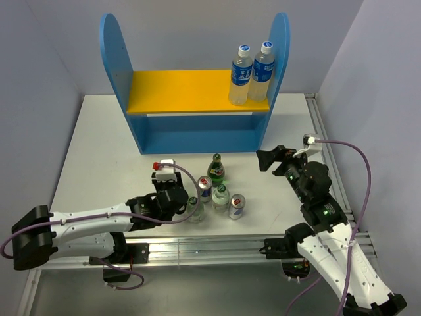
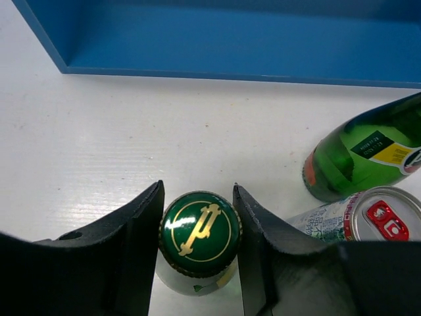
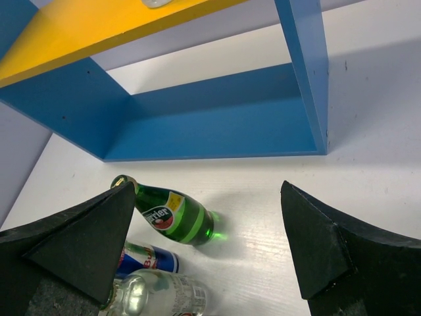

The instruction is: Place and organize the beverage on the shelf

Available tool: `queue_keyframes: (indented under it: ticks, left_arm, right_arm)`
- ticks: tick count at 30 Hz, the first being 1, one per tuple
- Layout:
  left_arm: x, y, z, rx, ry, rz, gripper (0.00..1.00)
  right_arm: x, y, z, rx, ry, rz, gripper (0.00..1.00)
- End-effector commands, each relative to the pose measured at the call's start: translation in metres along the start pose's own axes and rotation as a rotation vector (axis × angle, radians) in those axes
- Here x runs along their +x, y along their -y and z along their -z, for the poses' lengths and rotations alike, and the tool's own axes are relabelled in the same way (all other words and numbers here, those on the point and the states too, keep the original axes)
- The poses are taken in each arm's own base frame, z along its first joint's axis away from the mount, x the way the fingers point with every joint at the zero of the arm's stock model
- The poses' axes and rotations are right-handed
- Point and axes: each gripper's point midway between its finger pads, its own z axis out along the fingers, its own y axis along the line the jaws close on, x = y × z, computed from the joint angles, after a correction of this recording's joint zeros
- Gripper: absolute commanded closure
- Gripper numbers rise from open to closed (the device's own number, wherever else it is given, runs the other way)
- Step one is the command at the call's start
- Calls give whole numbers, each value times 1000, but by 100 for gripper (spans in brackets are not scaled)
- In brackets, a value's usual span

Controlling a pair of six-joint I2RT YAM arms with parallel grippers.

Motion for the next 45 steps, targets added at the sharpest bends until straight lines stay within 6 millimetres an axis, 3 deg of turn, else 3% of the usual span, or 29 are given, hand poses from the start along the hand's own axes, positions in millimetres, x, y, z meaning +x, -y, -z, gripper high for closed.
queue_keyframes:
  ticks: [1,8,16,21,24,27,28,29,31,33,38,45]
  left_arm:
    - [-31,5,1,-44,69,57,100]
    - [-63,13,5,-53,113,54,100]
    - [-125,41,12,-11,174,22,100]
    - [-159,45,11,-6,201,35,100]
    - [-167,43,10,-3,200,47,100]
    - [-165,38,11,-17,185,67,84]
    - [-159,33,13,-24,158,43,56]
    - [-152,31,13,-21,143,47,43]
    - [-144,25,18,-5,121,52,18]
    - [-126,19,17,7,92,46,7]
    - [-91,8,21,36,41,74,4]
    - [-56,14,13,46,24,86,11]
  right_arm:
    - [-5,-2,0,-9,32,-7,2]
    - [-7,-2,2,-9,40,-8,2]
    - [-9,-2,3,-11,53,-9,3]
    - [-9,-2,5,-13,54,-9,3]
    - [-10,-3,6,-17,59,-11,3]
    - [-9,-3,6,-15,58,-13,3]
    - [-9,-3,6,-16,56,-16,3]
    - [-8,-2,6,-15,55,-14,3]
    - [-7,-3,6,-18,50,-15,2]
    - [-5,-2,5,-16,46,-15,3]
    - [-3,-1,5,-17,45,-16,3]
    - [-2,0,5,-10,42,-16,3]
